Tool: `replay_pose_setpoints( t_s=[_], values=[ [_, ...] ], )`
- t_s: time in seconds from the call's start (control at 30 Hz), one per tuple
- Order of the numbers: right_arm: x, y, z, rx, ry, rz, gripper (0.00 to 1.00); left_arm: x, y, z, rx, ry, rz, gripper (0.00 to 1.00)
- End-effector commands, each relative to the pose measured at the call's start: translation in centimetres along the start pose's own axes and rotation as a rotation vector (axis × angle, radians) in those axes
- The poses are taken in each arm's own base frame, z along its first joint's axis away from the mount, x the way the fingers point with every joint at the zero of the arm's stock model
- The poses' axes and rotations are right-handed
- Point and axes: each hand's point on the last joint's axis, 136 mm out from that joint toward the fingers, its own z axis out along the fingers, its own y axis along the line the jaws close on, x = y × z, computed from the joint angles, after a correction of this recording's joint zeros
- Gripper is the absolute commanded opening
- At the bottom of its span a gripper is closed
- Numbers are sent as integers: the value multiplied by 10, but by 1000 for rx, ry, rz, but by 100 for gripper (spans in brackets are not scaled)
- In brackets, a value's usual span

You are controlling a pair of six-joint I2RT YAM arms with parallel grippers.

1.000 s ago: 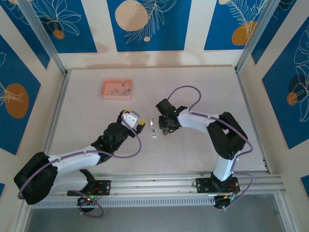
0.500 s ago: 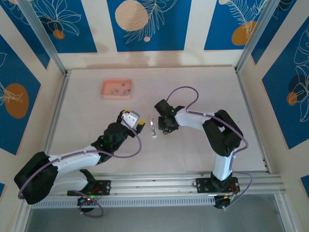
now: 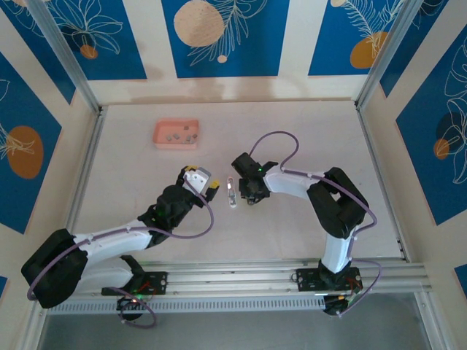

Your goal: Load the staples into the stapler

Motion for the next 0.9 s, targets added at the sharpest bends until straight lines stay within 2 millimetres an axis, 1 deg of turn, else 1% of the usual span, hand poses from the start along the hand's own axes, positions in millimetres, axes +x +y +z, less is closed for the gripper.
replay_pose_setpoints(
  t_s=[0.0, 0.27, 0.57, 0.73, 0.87],
  values=[
    [2, -6, -11, 16, -20, -12, 33, -5, 5, -1, -15, -22, -15, 74],
    [-3, -2, -10, -7, -47, -29, 34, -5, 4, -1, -11, -23, -20, 74],
    [-14, 1, -7, -24, -82, -51, 35, -5, 4, -1, -10, -22, -20, 74],
    [-16, 2, -4, -23, -76, -60, 37, -4, 4, -1, -9, -18, -20, 74],
    [-15, 1, -7, -22, -76, -62, 41, -4, 4, -1, -11, -14, -24, 75]
  ],
)
